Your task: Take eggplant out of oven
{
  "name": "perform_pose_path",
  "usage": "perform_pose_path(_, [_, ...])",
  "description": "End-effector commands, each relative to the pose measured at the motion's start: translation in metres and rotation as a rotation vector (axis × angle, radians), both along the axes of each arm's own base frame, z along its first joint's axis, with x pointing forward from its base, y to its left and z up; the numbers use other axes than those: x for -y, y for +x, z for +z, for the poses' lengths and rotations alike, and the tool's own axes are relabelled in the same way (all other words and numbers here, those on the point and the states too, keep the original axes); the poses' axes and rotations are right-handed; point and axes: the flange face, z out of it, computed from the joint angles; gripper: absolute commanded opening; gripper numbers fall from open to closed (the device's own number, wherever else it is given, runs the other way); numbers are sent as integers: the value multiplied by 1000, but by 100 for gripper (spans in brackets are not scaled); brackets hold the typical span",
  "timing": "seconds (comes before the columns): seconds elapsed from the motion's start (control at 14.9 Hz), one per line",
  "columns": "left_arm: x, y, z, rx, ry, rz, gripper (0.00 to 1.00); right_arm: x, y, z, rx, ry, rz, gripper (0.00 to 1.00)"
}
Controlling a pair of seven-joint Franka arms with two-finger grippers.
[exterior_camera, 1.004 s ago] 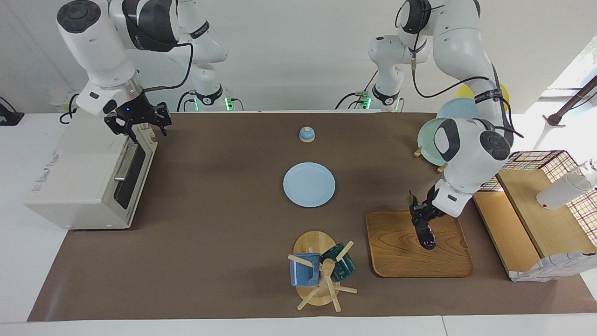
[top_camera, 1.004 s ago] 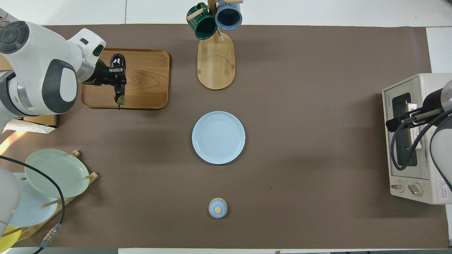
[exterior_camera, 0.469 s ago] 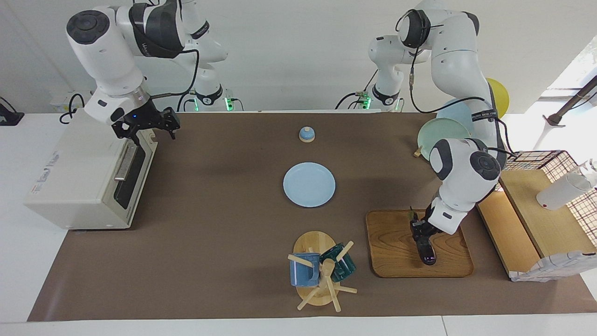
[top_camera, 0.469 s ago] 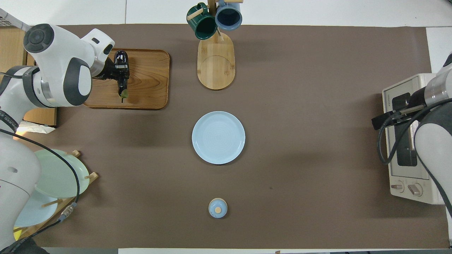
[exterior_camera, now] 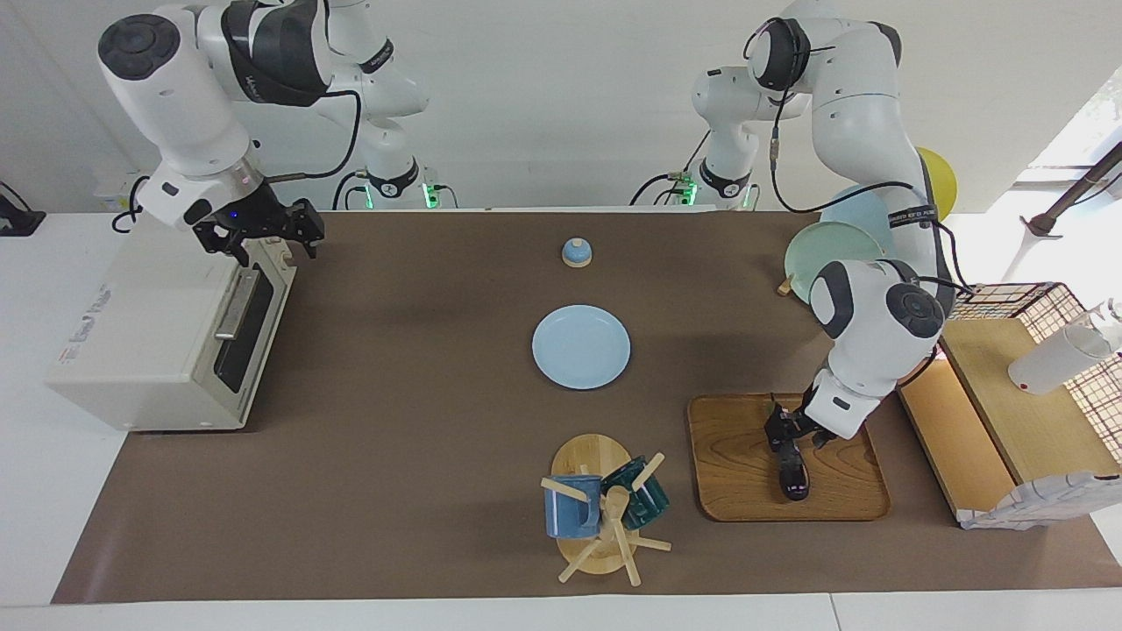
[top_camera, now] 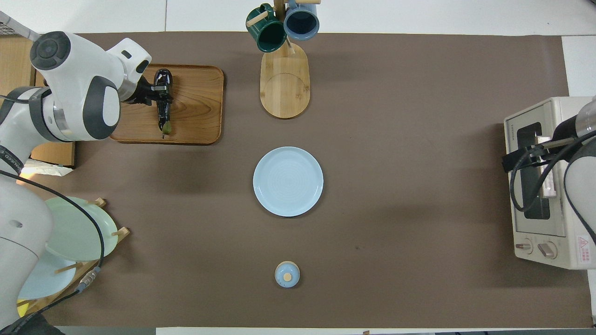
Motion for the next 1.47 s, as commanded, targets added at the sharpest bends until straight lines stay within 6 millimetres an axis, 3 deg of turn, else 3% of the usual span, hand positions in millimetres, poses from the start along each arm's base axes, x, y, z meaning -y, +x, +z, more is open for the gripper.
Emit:
perform_pose_path(0.0, [-7, -1, 29, 19, 7, 1, 100, 0, -7, 10, 3, 21, -14, 100])
perform_pose_path(0.13, [-12, -13, 71, -1, 9, 13, 100, -3, -6, 10, 10, 26, -13, 100])
perform_pose_path(0.27, [-28, -30, 120, -27, 15, 33, 100, 0, -13, 22, 27, 26, -14, 100])
perform_pose_path(0.54, [-33, -84, 214, -76, 32, 26, 100, 6, -15, 26, 44, 21, -25, 100])
perform_pose_path(0.8, [-37, -144, 287, -124, 43, 16, 100, 7, -13, 24, 52, 24, -28, 100])
perform_pose_path(1.0, [-40, -174, 308, -183, 53, 11, 100, -3, -11, 23, 62, 20, -62, 100])
perform_pose_path(1.41, [-43, -195, 276, -199, 58, 18, 100, -3, -13, 16, 45, 26, -63, 100])
